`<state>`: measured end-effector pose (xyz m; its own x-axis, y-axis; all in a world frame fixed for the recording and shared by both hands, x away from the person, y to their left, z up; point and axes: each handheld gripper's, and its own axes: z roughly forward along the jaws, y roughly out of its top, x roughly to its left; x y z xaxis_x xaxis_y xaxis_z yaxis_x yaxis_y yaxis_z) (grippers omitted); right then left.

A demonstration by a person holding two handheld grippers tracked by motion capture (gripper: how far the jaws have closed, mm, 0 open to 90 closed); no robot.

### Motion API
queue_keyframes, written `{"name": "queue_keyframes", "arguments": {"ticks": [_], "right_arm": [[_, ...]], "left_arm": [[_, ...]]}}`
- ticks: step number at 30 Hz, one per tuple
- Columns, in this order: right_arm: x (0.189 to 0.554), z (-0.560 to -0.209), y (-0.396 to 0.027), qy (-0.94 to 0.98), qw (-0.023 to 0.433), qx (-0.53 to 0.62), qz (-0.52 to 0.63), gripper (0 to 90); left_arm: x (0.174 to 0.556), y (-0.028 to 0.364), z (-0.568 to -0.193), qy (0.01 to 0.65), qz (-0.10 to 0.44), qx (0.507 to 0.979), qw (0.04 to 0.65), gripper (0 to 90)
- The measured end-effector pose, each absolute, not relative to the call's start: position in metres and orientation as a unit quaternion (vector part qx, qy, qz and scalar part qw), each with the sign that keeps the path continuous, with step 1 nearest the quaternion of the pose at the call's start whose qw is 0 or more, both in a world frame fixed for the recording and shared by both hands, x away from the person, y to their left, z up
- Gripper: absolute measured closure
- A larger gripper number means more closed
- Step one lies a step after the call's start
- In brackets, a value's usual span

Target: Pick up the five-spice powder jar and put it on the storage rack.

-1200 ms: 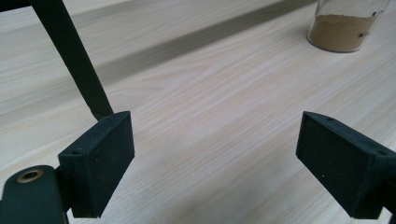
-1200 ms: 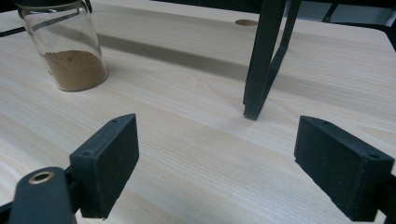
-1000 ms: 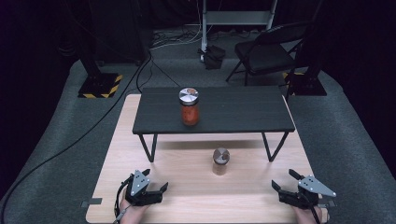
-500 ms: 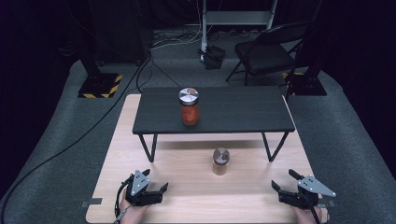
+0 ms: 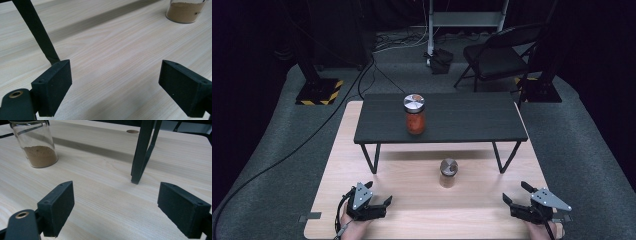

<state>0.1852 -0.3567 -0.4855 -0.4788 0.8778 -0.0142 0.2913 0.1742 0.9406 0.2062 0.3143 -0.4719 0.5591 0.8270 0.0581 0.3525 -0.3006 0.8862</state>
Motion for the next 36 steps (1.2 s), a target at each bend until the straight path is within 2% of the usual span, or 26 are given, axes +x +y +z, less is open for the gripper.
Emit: {"name": "queue_keyframes", "arguments": {"ticks": [36], "right_arm": [[0.187,-0.4835,-0.3536,0.714,0.29,0.398,0.498,12.9]], "left_arm": [[0.2078,0.3134,-0.4706,0.388,0.262,0.765,0.443,11.2]]}}
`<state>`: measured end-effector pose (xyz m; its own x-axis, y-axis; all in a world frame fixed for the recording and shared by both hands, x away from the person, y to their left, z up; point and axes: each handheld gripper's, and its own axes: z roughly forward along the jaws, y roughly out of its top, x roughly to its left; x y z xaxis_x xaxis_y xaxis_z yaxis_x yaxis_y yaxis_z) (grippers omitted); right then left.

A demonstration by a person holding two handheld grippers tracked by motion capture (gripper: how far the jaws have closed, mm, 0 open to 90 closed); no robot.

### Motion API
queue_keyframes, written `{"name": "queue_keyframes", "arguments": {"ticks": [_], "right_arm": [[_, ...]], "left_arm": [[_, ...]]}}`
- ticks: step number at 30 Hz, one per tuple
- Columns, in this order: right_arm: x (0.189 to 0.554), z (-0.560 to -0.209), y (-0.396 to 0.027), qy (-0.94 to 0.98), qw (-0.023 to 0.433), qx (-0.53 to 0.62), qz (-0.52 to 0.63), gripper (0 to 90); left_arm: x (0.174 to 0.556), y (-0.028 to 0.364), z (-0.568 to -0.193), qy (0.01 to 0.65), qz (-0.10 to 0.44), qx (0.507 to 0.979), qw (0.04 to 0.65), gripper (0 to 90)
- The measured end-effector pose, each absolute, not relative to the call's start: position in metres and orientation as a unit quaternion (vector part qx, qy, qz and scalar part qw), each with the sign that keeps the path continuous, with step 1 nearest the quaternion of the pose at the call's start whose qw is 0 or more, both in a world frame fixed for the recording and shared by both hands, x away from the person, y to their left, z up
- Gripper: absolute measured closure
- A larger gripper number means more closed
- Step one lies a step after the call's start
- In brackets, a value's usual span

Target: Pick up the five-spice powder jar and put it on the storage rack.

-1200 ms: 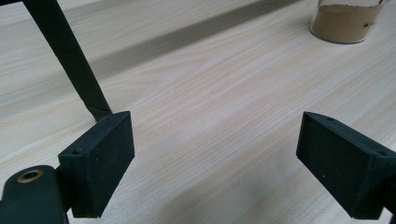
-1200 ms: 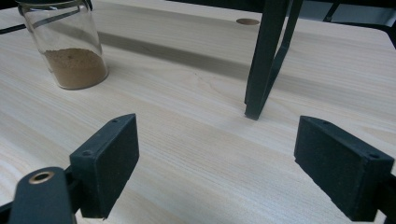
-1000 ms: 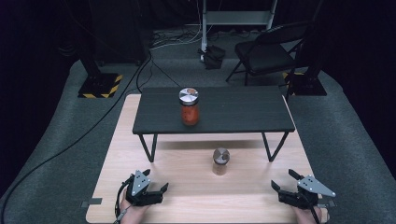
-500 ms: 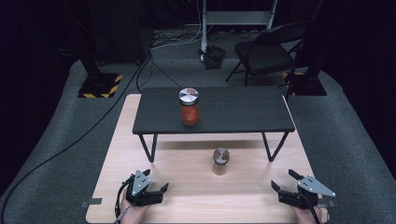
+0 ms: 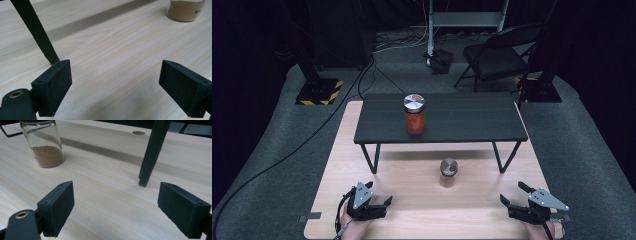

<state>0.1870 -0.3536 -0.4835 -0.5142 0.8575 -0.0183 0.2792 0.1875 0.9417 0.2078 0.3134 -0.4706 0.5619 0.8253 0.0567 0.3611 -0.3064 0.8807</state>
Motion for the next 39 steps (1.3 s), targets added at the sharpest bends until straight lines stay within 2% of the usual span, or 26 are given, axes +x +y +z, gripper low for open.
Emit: {"name": "queue_keyframes", "arguments": {"ticks": [14,39], "right_arm": [[0.201,-0.464,-0.342,0.728,0.26,0.351,0.528,12.8],[0.243,-0.415,-0.303,0.783,0.218,0.282,0.51,13.3]], "left_arm": [[0.208,0.313,-0.471,0.388,0.262,0.765,0.443,11.1],[0.208,0.314,-0.47,0.387,0.26,0.765,0.443,11.2]]}}
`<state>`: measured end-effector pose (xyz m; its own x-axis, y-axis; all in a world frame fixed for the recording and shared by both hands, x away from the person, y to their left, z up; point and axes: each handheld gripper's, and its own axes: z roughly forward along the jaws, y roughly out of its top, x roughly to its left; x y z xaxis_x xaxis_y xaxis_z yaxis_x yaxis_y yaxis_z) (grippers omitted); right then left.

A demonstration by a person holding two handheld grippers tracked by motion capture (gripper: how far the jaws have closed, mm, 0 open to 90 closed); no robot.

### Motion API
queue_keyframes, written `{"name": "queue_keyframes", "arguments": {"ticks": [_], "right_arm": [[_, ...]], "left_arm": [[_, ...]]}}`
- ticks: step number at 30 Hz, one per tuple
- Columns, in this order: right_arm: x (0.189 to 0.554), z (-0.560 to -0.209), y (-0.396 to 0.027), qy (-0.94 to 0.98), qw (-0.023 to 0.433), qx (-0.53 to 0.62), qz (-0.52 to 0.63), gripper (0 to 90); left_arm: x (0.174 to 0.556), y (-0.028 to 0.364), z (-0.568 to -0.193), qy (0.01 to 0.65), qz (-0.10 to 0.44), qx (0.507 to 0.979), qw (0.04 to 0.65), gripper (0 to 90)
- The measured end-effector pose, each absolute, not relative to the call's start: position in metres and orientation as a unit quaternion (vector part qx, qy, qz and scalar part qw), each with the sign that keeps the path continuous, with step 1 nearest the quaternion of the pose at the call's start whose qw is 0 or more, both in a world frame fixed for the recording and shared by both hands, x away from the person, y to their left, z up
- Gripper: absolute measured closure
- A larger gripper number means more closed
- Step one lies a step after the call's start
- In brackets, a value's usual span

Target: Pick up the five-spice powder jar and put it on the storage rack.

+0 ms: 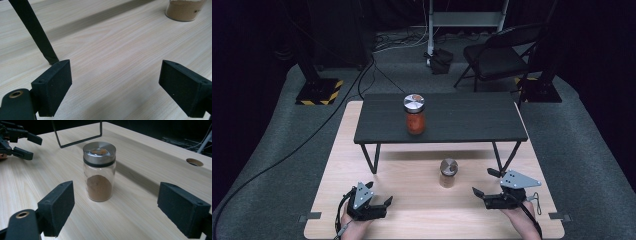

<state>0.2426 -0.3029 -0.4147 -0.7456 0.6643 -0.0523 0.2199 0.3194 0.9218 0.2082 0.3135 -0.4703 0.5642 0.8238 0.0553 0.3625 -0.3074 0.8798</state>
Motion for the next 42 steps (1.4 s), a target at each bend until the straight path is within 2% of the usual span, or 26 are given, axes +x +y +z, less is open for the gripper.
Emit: {"name": "queue_keyframes", "arguments": {"ticks": [18,42], "right_arm": [[0.278,-0.398,-0.251,0.82,0.186,0.252,0.479,13.4],[0.314,-0.41,-0.213,0.836,0.166,0.292,0.433,16.6]], "left_arm": [[0.208,0.314,-0.47,0.386,0.26,0.766,0.444,11.2],[0.209,0.315,-0.471,0.387,0.257,0.765,0.446,11.3]]}}
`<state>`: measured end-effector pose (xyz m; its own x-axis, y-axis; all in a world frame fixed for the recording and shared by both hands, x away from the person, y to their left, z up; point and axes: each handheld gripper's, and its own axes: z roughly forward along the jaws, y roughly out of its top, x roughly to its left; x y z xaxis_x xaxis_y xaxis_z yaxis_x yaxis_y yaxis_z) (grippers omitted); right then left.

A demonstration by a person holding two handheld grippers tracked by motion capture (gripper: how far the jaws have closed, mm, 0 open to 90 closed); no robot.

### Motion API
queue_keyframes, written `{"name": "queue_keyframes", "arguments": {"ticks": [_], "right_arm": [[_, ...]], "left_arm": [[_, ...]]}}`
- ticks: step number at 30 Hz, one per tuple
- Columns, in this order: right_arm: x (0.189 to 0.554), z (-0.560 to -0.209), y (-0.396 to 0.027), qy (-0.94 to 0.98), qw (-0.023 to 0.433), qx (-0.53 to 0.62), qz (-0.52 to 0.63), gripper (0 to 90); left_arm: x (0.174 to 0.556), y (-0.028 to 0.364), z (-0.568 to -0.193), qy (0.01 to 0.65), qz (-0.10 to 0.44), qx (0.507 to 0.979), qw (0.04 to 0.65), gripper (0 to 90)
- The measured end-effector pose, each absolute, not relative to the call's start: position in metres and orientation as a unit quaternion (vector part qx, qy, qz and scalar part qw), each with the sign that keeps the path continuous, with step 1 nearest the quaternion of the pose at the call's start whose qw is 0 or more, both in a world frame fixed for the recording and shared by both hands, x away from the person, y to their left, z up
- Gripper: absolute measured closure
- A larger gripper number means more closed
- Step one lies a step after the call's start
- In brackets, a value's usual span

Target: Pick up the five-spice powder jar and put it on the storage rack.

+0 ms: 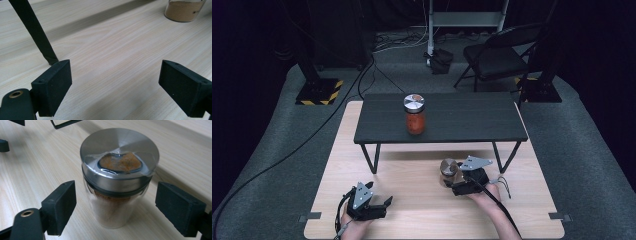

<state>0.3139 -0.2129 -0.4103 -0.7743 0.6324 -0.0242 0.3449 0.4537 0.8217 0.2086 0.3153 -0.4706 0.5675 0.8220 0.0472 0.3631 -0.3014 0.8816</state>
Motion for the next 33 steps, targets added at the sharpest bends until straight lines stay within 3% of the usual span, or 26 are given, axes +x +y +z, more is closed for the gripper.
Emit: {"name": "queue_keyframes", "arguments": {"ticks": [9,13,33], "right_arm": [[0.321,-0.416,-0.203,0.836,0.161,0.302,0.429,21.2],[0.323,-0.417,-0.2,0.838,0.163,0.298,0.427,29.1],[0.32,-0.413,-0.199,0.839,0.16,0.305,0.422,30.2]], "left_arm": [[0.209,0.316,-0.471,0.388,0.256,0.764,0.447,11.3],[0.209,0.316,-0.471,0.388,0.256,0.764,0.447,11.3],[0.209,0.316,-0.47,0.388,0.255,0.765,0.447,11.4]]}}
